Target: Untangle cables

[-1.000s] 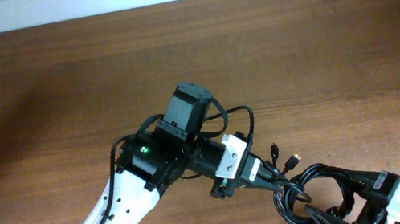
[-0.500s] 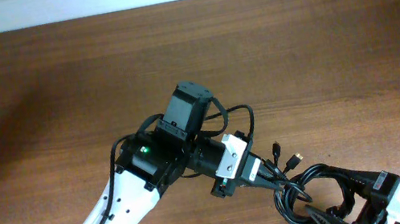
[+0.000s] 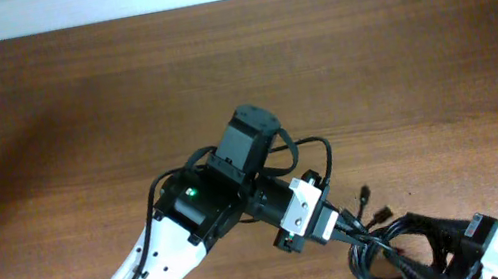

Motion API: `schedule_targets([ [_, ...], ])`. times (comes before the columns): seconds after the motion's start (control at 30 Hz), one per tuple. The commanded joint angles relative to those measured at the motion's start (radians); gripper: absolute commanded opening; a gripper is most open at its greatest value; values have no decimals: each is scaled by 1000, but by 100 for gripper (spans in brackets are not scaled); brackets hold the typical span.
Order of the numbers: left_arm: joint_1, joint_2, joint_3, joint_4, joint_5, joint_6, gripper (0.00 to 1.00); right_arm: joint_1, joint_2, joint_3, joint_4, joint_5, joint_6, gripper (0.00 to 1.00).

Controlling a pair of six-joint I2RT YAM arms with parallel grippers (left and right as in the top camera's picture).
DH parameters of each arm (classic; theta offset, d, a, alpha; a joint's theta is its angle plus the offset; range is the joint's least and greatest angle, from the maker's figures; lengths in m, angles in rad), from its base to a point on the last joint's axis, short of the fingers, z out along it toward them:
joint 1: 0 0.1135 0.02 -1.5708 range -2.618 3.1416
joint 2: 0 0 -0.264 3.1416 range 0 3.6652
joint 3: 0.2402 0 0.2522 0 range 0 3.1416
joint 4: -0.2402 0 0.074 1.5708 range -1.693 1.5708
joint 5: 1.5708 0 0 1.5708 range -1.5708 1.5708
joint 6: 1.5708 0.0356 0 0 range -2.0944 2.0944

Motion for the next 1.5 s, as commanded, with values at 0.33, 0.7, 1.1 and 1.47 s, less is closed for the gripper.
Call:
schedule_targets([
  [0.33,-6,-19,21,106,-204,-365,0,-6,6,4,3,22,5,4],
  [0.7,-6,-19,21,197,-679,-904,0,-6,6,4,-23,21,5,4],
  [1.1,-6,-19,21,196,-847,-1080,0,-6,6,4,-23,21,5,5],
  [1.47,-6,-19,21,196,-838,-1080,0,-6,6,4,-22,18,5,88],
])
